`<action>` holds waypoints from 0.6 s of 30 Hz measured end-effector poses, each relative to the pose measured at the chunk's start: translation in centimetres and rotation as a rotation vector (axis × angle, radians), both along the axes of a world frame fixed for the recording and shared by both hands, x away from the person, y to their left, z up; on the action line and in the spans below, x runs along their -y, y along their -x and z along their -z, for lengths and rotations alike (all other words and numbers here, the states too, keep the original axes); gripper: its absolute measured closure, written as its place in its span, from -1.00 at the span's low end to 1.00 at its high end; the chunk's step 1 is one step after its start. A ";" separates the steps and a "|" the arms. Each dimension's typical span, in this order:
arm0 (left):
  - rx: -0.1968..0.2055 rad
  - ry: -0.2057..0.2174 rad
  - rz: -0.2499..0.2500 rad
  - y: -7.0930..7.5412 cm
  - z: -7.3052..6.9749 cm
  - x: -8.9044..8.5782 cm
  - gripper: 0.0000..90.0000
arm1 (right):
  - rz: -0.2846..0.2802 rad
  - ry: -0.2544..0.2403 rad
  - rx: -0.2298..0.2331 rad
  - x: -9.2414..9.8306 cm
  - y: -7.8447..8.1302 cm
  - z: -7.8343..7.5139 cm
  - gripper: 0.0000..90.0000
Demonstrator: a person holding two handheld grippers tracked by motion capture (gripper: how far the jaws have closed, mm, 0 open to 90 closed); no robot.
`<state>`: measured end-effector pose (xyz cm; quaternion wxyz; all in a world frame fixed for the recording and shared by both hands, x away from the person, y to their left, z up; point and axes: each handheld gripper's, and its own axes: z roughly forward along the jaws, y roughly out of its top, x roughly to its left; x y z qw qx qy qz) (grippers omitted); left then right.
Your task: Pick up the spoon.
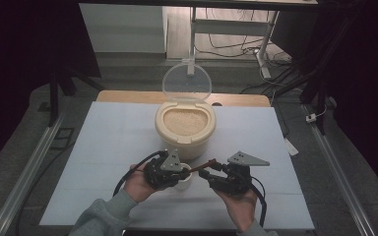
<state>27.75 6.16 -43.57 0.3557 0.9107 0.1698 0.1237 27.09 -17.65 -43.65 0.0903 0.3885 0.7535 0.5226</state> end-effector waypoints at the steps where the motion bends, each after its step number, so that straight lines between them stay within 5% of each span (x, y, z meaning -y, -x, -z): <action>1: 0.009 0.000 -0.004 0.1 0.0 0.1 0.78 | 0.008 -0.018 -0.003 0.0 0.0 0.0 0.10; 8: 0.096 -0.020 -0.040 1.1 0.4 1.3 0.79 | 0.040 -0.085 0.004 -0.3 0.1 0.3 0.28; 18: 0.131 0.007 -0.054 1.7 0.1 1.3 0.78 | 0.029 -0.152 0.023 0.0 0.2 0.2 0.45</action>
